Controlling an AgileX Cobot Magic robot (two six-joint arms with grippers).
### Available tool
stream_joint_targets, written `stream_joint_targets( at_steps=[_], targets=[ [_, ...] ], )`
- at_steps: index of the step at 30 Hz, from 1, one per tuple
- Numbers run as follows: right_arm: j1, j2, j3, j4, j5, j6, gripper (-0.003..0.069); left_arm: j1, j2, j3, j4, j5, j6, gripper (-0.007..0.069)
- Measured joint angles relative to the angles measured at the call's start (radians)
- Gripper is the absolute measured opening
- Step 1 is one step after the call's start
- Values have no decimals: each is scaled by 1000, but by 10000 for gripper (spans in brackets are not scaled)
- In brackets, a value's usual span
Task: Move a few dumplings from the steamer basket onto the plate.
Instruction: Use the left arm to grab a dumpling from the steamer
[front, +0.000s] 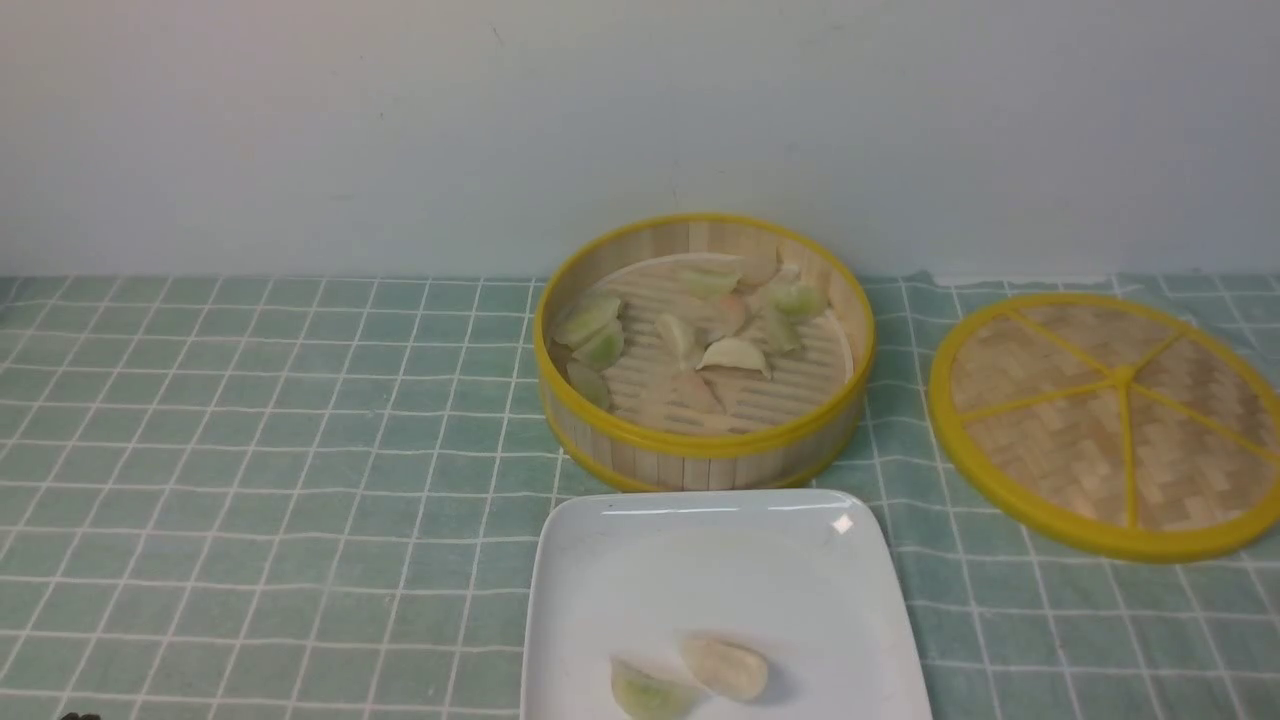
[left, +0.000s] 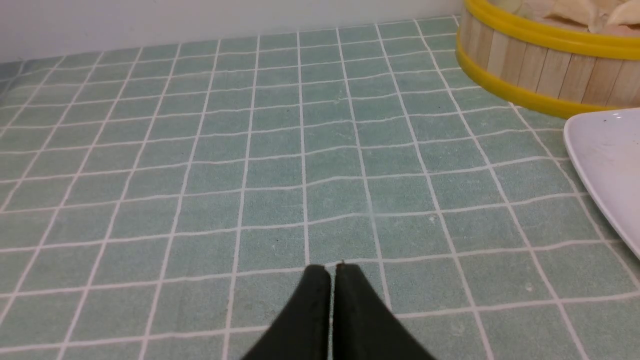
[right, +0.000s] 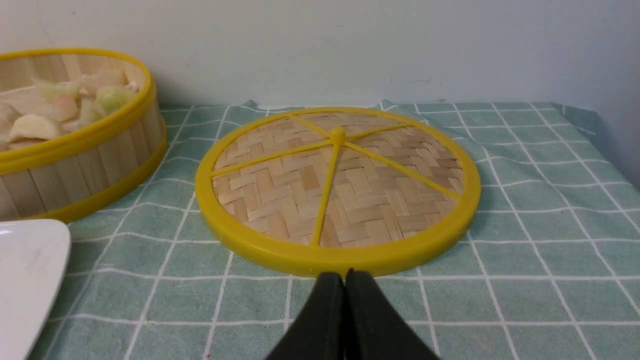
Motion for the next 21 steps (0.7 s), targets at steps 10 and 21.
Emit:
stream_joint_targets(
  at_steps=[10, 21],
  targets=[
    [0, 0, 0, 11, -2, 4, -15, 0, 0, 4, 10, -72, 24, -6],
    [1, 0, 9, 615, -308, 321, -15, 0, 0, 4, -281, -549, -115, -6]
  ],
)
